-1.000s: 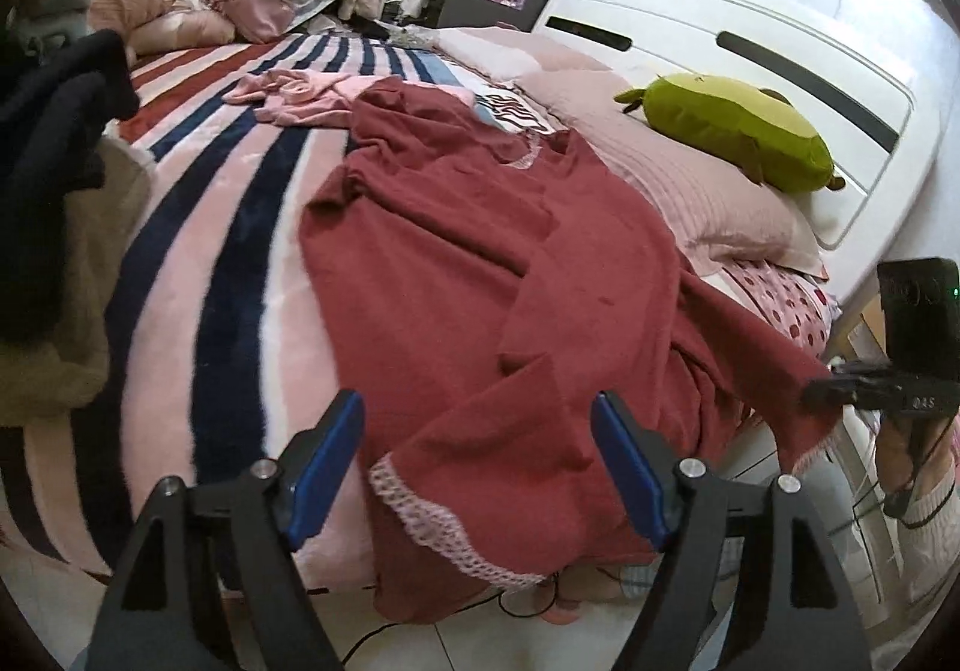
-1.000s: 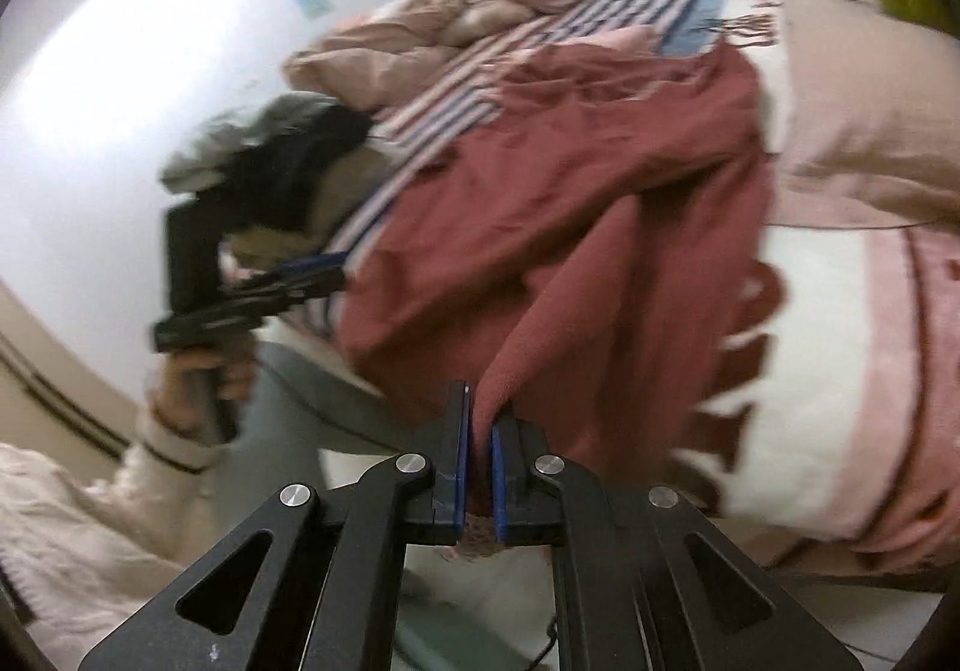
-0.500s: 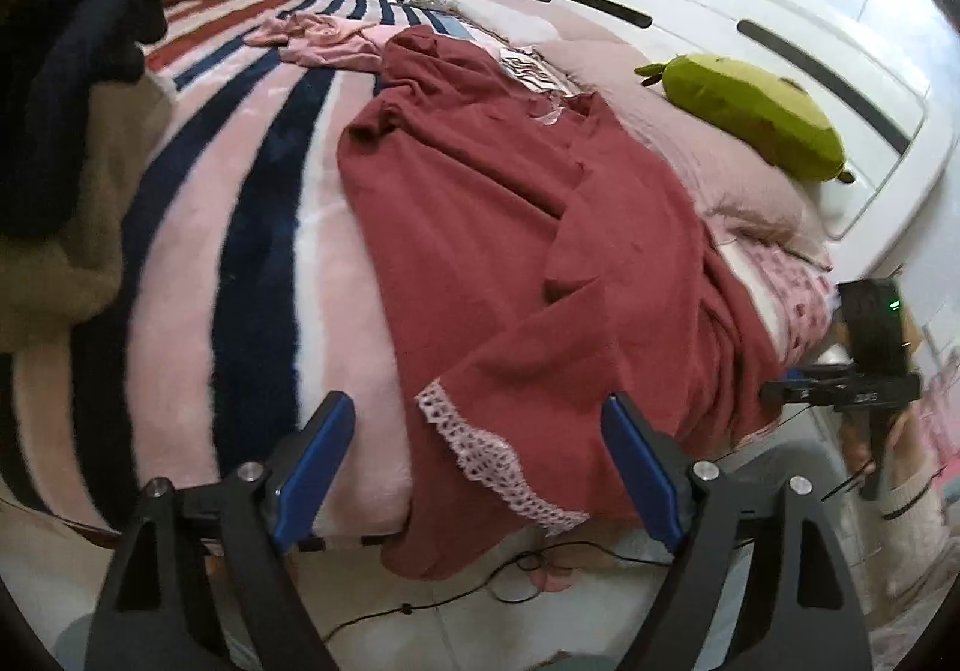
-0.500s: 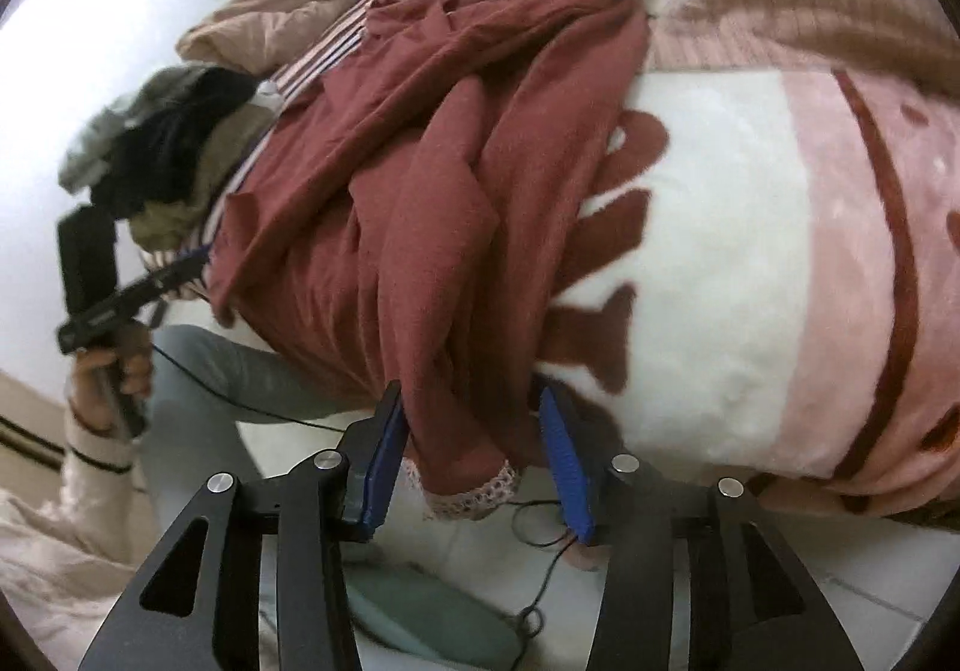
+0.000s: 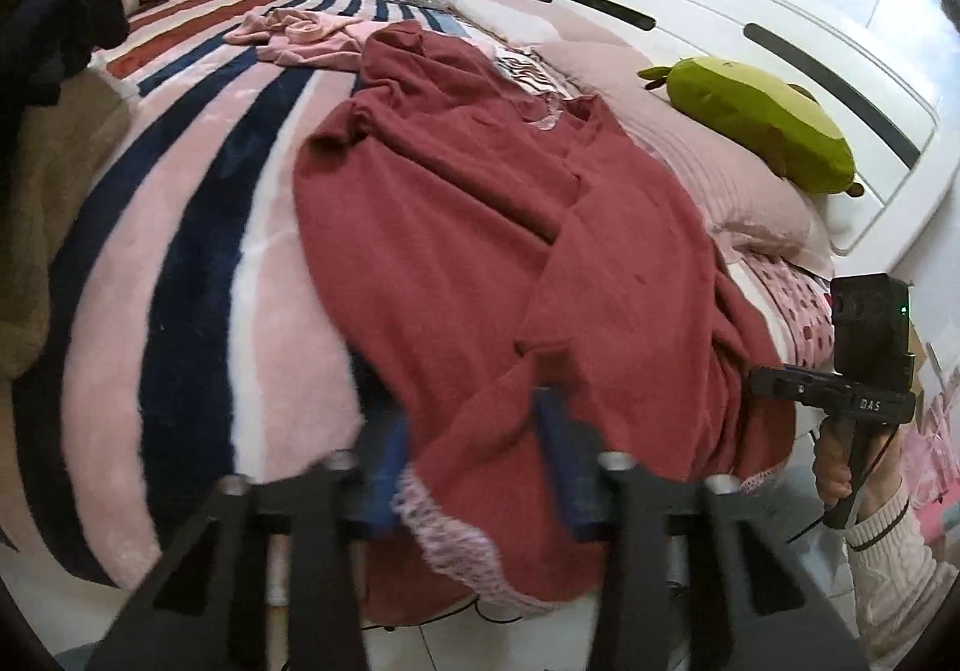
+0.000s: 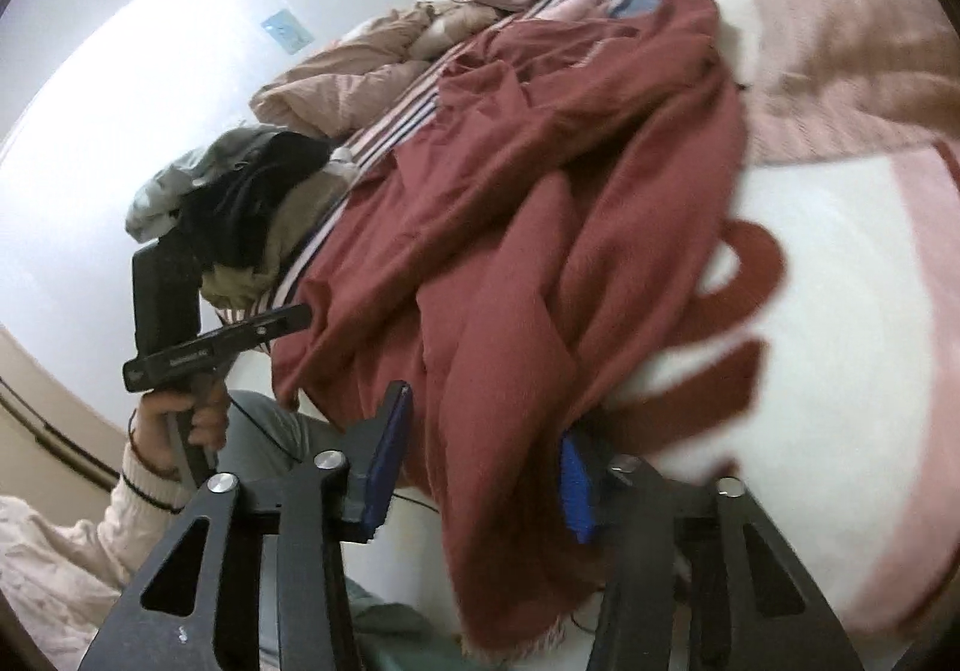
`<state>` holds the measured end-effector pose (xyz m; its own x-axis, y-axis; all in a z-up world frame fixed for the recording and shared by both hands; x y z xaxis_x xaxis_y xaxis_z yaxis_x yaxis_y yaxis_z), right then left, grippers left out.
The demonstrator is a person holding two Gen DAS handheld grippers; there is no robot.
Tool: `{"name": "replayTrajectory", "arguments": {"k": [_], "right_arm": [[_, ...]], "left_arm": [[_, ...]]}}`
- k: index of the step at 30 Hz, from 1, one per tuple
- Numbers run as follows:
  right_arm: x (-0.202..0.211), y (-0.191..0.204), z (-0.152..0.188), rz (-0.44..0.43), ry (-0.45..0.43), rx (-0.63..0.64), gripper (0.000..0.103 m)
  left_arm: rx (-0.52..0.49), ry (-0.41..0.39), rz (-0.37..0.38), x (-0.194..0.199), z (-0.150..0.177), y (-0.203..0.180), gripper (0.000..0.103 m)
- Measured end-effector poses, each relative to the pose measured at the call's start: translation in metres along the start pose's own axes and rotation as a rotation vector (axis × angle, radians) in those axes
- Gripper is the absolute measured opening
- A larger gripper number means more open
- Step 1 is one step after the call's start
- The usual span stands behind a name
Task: Fold small clothes
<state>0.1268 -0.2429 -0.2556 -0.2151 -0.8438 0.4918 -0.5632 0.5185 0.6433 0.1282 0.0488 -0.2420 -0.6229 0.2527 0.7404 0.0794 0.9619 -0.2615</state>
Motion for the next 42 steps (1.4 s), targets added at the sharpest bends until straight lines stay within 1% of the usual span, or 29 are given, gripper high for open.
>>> {"name": "replayTrajectory", "arguments": {"k": [1,3,4,5,6,8,11,15,19,21,23,26,27,29,32,35,36,39,42], "right_arm": [[-0.004,0.002,-0.002,-0.001,0.005,-0.001,0.018],[-0.006,0.001,-0.002,-0.022,0.012,-0.013,0.013],[-0.006,0.001,0.000,-0.031,0.012,-0.019,0.011],[-0.004,0.000,0.002,-0.039,0.012,-0.026,0.010],[-0.002,0.000,0.003,-0.047,0.002,-0.033,0.008],[0.007,0.002,0.004,-0.079,-0.034,-0.055,0.008],[0.017,0.012,0.002,-0.110,-0.071,-0.057,0.007],[0.033,0.039,-0.002,-0.155,-0.115,-0.018,0.007],[0.060,0.076,-0.010,-0.201,-0.159,0.046,0.007],[0.071,0.094,-0.019,-0.193,-0.183,0.076,0.007],[0.075,0.099,-0.030,-0.161,-0.195,0.080,0.007],[0.073,0.091,-0.055,-0.087,-0.209,0.092,0.007],[0.071,0.087,-0.062,-0.068,-0.209,0.083,0.007],[0.062,0.067,-0.085,0.004,-0.196,0.053,0.007],[0.045,0.033,-0.115,0.095,-0.161,0.025,0.007],[0.018,-0.015,-0.140,0.183,-0.100,-0.048,0.007],[0.011,-0.031,-0.144,0.210,-0.078,-0.065,0.007],[-0.015,-0.059,-0.151,0.258,-0.010,-0.072,0.007],[-0.027,-0.070,-0.147,0.261,0.016,-0.077,0.008]], "left_arm": [[0.006,0.001,0.009,0.001,0.000,0.001,0.024],[0.014,0.007,0.030,0.002,0.001,0.002,0.014],[0.017,0.010,0.047,0.003,0.001,0.001,0.006],[0.018,0.007,0.057,0.005,0.002,0.000,0.005],[0.010,0.001,0.050,0.008,0.002,-0.001,0.005],[-0.011,-0.022,0.046,0.016,0.001,-0.006,0.005],[-0.009,-0.067,0.082,0.037,-0.005,-0.011,0.004],[-0.025,-0.155,0.110,0.082,-0.012,-0.017,0.004],[-0.065,-0.244,0.119,0.132,-0.023,-0.023,0.004],[-0.064,-0.266,0.110,0.141,-0.033,-0.021,0.004],[-0.072,-0.286,0.088,0.140,-0.048,-0.018,0.004],[-0.070,-0.283,0.069,0.123,-0.072,-0.013,0.004],[-0.080,-0.275,0.051,0.112,-0.083,-0.011,0.004],[-0.092,-0.253,0.009,0.090,-0.101,-0.010,0.005],[-0.083,-0.200,-0.030,0.047,-0.129,-0.003,0.005],[-0.089,-0.127,-0.094,-0.006,-0.151,0.008,0.005],[-0.091,-0.102,-0.107,-0.021,-0.151,0.012,0.005],[-0.092,-0.018,-0.134,-0.062,-0.149,0.023,0.005],[-0.074,0.032,-0.120,-0.081,-0.141,0.030,0.008]]}}
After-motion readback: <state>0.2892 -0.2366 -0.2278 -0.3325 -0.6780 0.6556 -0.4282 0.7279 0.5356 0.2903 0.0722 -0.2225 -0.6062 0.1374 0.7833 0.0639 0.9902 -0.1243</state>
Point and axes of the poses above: each gripper's, at about its wrist camera, not at the fingertips, and x roughly against the way its jaws point, y to its left, z to its underside, the point moved 5 cm from there along -x, roughly the way its jaws point, and after that the axes turned 9 degrees about -z, right-handed, at the moved point
